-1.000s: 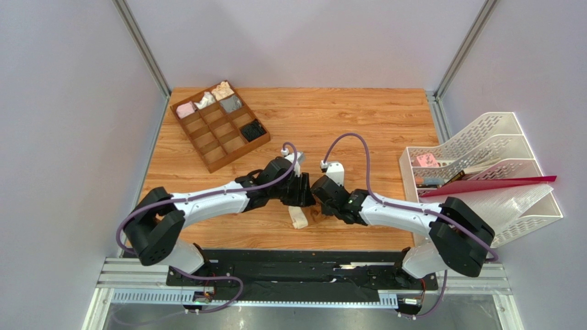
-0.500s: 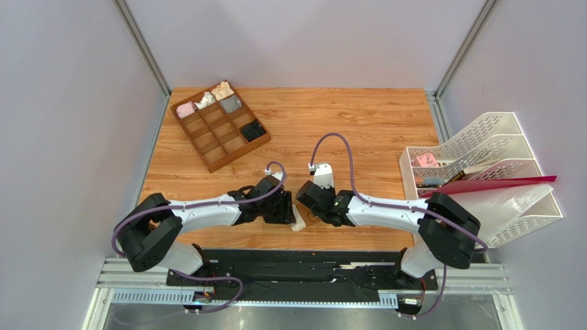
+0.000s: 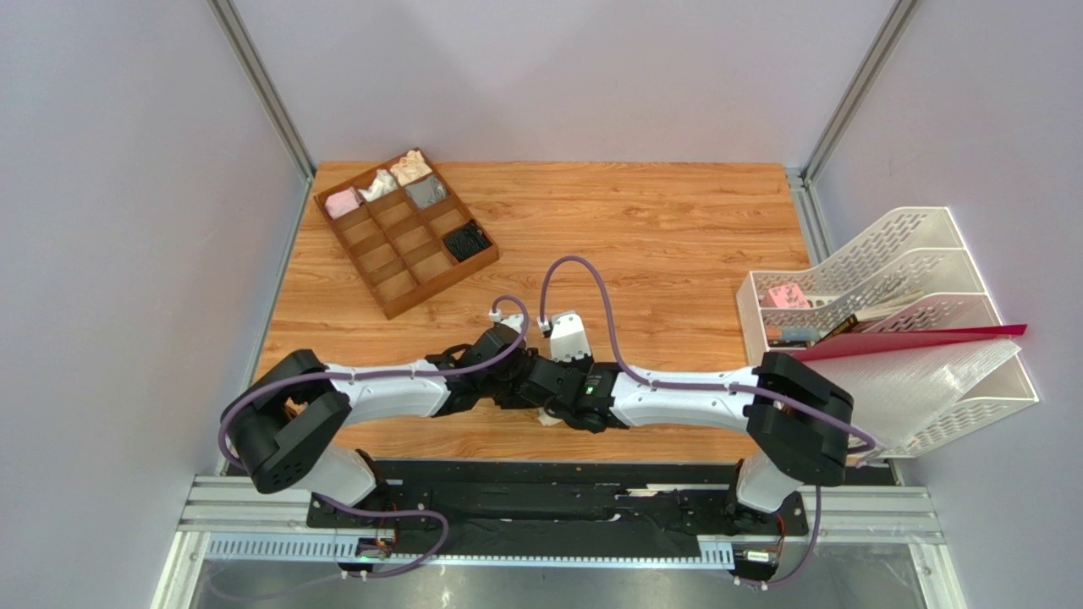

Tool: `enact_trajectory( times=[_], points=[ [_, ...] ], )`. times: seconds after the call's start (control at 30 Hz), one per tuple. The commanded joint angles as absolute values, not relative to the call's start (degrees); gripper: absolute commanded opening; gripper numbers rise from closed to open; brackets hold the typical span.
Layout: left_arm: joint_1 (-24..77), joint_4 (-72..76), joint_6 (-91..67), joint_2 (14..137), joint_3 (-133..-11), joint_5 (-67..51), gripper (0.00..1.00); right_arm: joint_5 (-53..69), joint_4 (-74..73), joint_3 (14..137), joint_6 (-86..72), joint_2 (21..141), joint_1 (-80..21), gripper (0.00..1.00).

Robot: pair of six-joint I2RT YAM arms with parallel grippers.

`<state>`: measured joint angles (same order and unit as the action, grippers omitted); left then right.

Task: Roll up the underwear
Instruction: Roll the underwear to the center of the board.

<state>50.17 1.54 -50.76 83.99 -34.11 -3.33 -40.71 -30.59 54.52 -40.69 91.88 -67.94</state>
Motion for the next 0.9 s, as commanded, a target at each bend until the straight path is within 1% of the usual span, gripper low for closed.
enact_trajectory(
  times=[0.0, 0.13, 0.43, 0.63, 0.83, 0.87],
  points=[
    [50.4, 1.3, -51.1, 84.7, -32.8, -0.9, 0.42, -44.1, -31.1, 58.1, -43.2, 93.9, -70.3, 0.00],
    [50.4, 2.0, -51.2, 85.3, -32.7, -0.9, 0.40, -43.2, -30.2, 58.5, -43.8, 94.8, -71.4, 0.00],
    [50.4, 3.9, -51.6, 85.8, -32.1, -1.0, 0.40, -40.3, -27.3, 57.9, -47.2, 96.4, -72.6, 0.00],
    [50.4, 5.9, -52.1, 86.2, -31.1, -1.3, 0.40, -37.2, -21.8, 54.3, -49.5, 94.6, -72.6, 0.00],
    [50.4, 7.2, -54.0, 82.6, -28.9, -1.1, 0.41, -35.1, -20.6, 52.4, -51.5, 95.6, -72.6, 0.00],
    [50.4, 7.0, -54.2, 82.0, -28.5, -0.7, 0.42, -34.9, -20.5, 52.2, -51.9, 96.0, -72.6, 0.02]
  ],
)
